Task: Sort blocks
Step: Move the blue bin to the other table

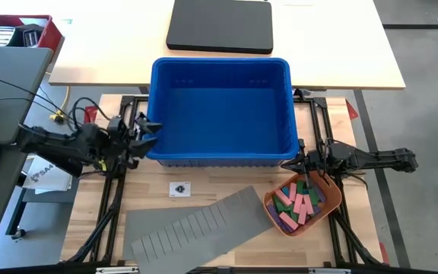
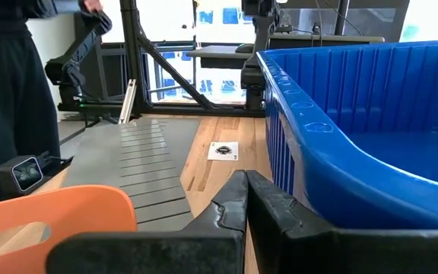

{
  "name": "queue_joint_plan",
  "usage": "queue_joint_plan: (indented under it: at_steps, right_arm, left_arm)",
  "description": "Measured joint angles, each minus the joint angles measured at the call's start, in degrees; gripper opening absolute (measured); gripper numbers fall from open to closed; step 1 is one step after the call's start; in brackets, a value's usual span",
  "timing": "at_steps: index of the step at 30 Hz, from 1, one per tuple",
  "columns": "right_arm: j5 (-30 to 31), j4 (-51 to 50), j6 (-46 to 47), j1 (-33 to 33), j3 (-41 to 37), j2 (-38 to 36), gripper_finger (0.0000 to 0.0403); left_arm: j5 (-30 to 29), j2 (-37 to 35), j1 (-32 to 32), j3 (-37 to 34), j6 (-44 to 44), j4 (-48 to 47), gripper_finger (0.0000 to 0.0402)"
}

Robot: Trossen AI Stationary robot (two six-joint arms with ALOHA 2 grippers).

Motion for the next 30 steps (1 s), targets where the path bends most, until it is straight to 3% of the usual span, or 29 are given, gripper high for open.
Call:
queue_joint_plan:
  at_steps: [8,15,19,23,30]
  right_arm:
    - [0.00,0.00,0.01,0.00,0.00,0.00,0.0000]
    - [0.00,0.00,0.01,0.00,0.00,0.00,0.0000]
    - [-0.02,0.00,0.00,0.01,-0.02,0.00,0.0000]
    - [-0.05,0.02,0.01,0.00,-0.01,-0.02,0.0000]
    - [-0.07,0.00,-0.01,0.00,0.00,-0.02,0.0000]
  left_arm:
    - [1.27,-20.50,5.12,-14.55,-2.30,-0.16,0.0238]
    - [9.95,-35.69,11.74,-24.79,-12.87,-5.02,0.0238]
    - [12.47,-35.57,11.71,-28.72,-15.80,-4.41,0.0238]
    - [12.36,-35.64,9.60,-28.34,-20.15,-10.41,0.0238]
    - [15.66,-35.64,7.01,-28.58,-7.21,-13.47,0.0238]
